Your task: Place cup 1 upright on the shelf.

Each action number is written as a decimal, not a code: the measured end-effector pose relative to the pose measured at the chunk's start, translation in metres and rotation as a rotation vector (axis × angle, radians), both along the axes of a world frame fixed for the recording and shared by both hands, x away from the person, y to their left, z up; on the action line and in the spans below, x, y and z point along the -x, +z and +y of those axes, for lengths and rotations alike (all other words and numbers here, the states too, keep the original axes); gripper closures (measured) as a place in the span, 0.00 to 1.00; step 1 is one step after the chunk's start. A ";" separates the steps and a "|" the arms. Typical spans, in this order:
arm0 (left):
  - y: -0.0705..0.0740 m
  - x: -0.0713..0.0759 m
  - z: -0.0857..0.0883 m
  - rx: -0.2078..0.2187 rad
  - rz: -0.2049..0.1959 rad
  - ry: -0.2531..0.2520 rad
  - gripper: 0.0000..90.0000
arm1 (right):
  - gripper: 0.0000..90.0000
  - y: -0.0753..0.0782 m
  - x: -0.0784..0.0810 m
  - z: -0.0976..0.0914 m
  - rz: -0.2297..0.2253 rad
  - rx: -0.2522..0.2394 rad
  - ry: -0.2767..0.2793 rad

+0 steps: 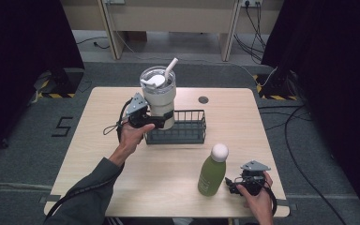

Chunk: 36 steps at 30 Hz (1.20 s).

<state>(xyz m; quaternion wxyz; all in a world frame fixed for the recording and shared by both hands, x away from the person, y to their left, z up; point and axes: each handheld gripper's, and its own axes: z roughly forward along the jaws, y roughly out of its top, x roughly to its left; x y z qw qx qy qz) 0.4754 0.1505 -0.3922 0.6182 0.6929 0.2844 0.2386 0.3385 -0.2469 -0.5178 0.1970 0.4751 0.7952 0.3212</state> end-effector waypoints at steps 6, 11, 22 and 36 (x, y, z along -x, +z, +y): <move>-0.001 -0.007 0.003 0.006 -0.005 0.022 0.12 | 0.00 0.000 0.000 0.000 0.000 0.000 0.000; -0.003 -0.011 0.004 -0.002 -0.008 0.034 0.12 | 0.00 0.000 0.000 0.000 -0.001 0.001 0.001; -0.008 -0.024 0.006 -0.006 -0.006 0.060 0.12 | 0.00 0.000 0.000 0.000 -0.001 0.001 0.002; -0.022 -0.028 0.005 -0.018 0.014 0.068 0.12 | 0.00 0.000 0.000 0.000 -0.001 0.001 0.003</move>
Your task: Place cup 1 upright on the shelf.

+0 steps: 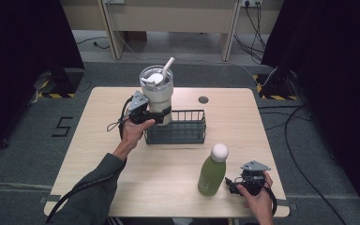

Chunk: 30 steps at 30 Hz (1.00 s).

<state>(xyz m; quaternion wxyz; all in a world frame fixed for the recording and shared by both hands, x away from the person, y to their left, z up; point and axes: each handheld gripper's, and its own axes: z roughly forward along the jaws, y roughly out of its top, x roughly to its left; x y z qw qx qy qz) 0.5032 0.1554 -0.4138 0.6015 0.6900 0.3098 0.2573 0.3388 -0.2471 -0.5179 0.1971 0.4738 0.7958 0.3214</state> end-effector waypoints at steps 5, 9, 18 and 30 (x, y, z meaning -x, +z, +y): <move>-0.002 -0.001 0.001 -0.004 -0.003 0.003 0.12 | 0.00 0.000 0.000 0.000 0.000 0.000 0.000; -0.002 0.000 0.002 0.008 -0.002 0.007 0.12 | 0.00 0.000 0.000 0.000 0.000 0.000 0.000; -0.003 0.004 0.002 0.009 -0.007 -0.003 0.12 | 0.00 0.000 0.000 0.000 0.000 0.000 0.000; -0.010 0.004 0.003 -0.004 0.000 -0.002 0.12 | 0.00 0.000 0.000 0.000 0.000 0.000 0.000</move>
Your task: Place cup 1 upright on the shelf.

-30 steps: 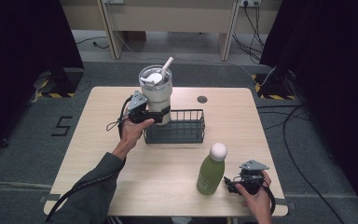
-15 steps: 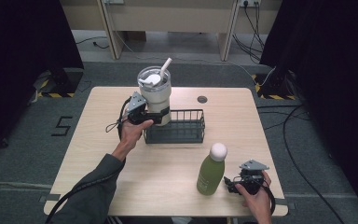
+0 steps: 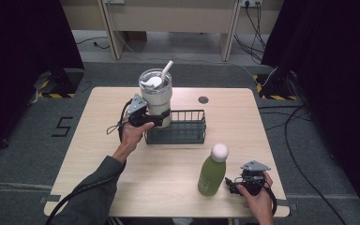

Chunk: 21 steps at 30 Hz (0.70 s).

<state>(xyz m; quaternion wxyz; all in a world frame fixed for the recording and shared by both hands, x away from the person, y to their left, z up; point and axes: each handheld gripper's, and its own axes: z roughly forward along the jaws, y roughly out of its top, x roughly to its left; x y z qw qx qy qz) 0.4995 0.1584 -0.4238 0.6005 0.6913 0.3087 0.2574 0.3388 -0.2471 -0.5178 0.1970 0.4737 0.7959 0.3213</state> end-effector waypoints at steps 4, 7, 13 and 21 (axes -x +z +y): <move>-0.003 0.000 0.000 -0.002 0.001 0.000 0.12 | 0.00 0.000 0.000 0.000 0.000 0.000 0.000; -0.006 0.000 0.000 0.000 0.004 0.001 0.12 | 0.00 0.000 0.000 0.000 0.000 0.000 0.000; -0.010 0.000 0.000 -0.006 0.010 0.002 0.12 | 0.00 0.000 0.000 0.000 0.000 0.000 0.000; -0.016 -0.001 -0.001 -0.024 0.013 -0.002 0.12 | 0.00 0.000 0.000 0.000 0.000 0.000 0.000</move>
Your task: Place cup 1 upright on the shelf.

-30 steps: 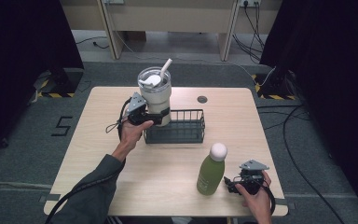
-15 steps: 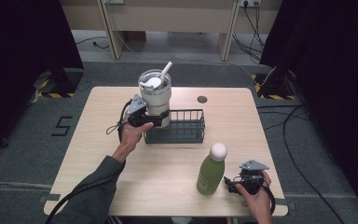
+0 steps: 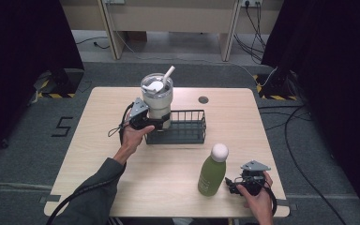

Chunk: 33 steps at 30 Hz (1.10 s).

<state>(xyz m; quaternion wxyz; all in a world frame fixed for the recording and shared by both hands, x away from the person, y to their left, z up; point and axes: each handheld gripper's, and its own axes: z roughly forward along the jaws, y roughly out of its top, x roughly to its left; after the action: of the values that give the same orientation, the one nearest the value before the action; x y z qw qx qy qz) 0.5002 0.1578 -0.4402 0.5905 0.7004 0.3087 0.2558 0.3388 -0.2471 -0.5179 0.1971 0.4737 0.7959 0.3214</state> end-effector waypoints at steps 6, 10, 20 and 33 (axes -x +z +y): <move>-0.003 -0.003 0.004 -0.043 -0.034 -0.005 0.12 | 0.00 0.000 0.000 0.000 0.000 0.000 0.000; -0.006 -0.003 0.004 -0.039 -0.031 -0.002 0.12 | 0.00 0.000 0.000 0.000 0.000 0.000 0.000; -0.014 -0.003 0.004 -0.050 -0.038 0.001 0.12 | 0.00 0.000 0.000 0.000 0.000 0.000 0.000; -0.025 -0.003 0.006 -0.029 -0.022 0.014 0.11 | 0.00 0.000 0.000 0.000 0.000 0.000 0.002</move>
<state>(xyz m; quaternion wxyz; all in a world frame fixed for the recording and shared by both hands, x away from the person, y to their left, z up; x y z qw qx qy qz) 0.5036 0.1641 -0.4650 0.5818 0.7038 0.3033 0.2722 0.3388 -0.2470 -0.5179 0.1970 0.4731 0.7962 0.3218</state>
